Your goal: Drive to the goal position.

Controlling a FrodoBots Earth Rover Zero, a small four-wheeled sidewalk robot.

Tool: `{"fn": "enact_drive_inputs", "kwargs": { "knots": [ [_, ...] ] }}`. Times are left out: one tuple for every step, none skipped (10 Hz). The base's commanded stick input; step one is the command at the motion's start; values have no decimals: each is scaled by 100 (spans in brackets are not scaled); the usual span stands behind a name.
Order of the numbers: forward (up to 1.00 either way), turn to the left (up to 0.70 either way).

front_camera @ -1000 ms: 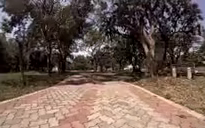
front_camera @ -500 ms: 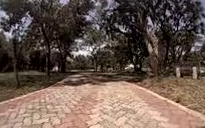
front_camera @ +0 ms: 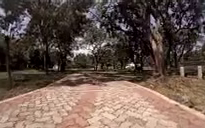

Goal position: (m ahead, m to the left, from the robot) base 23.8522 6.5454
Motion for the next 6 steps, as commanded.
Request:
{"fn": "enact_drive_inputs", "kwargs": {
  "knots": [
    [70, 0],
    [70, 0],
    [70, 0],
    [70, 0],
    [70, 0],
    [70, 0]
  ]
}}
